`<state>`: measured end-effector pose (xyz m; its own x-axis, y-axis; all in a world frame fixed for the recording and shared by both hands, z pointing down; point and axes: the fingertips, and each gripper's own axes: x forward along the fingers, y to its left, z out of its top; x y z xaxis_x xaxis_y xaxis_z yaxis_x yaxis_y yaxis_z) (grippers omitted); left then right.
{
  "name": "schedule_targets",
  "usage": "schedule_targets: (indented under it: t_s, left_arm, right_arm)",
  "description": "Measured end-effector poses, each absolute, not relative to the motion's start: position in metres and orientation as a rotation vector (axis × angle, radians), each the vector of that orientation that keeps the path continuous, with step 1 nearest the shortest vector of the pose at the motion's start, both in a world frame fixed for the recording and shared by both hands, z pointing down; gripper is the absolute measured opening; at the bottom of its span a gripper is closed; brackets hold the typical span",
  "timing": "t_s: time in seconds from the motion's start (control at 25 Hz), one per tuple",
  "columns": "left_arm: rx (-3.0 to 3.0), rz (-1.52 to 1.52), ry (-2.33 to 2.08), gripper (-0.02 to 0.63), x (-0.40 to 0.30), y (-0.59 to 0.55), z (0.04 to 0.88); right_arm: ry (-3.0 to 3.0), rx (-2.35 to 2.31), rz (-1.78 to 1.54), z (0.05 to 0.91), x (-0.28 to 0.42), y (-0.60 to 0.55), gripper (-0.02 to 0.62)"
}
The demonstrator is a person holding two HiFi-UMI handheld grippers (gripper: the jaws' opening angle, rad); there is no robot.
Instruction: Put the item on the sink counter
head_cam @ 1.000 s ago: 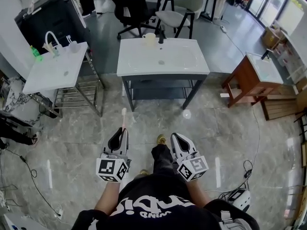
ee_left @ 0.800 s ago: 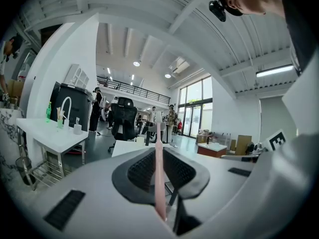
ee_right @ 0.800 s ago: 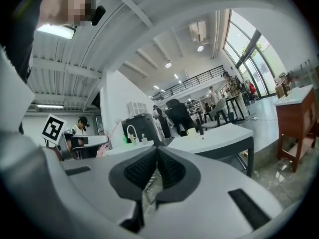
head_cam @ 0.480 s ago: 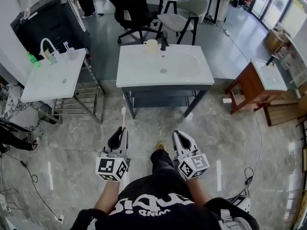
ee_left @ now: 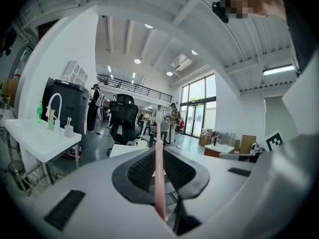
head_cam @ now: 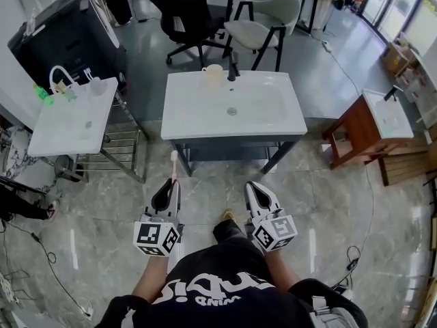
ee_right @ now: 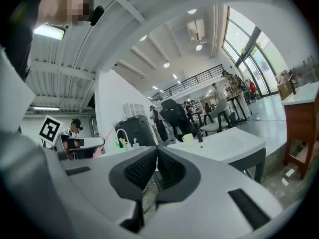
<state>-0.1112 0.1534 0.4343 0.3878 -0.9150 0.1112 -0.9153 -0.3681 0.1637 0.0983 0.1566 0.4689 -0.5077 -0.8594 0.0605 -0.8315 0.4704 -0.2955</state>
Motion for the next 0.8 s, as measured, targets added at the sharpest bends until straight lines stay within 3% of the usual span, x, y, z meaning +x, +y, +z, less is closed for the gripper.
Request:
schedule_targets:
  t_s: [0.8]
  left_arm:
    - [2.344, -0.032, -1.765, 0.063, -0.075, 0.026, 0.434]
  right_arm:
    - [2.738, -1.329, -0.450, 0.466, 0.126, 0.017, 0.019]
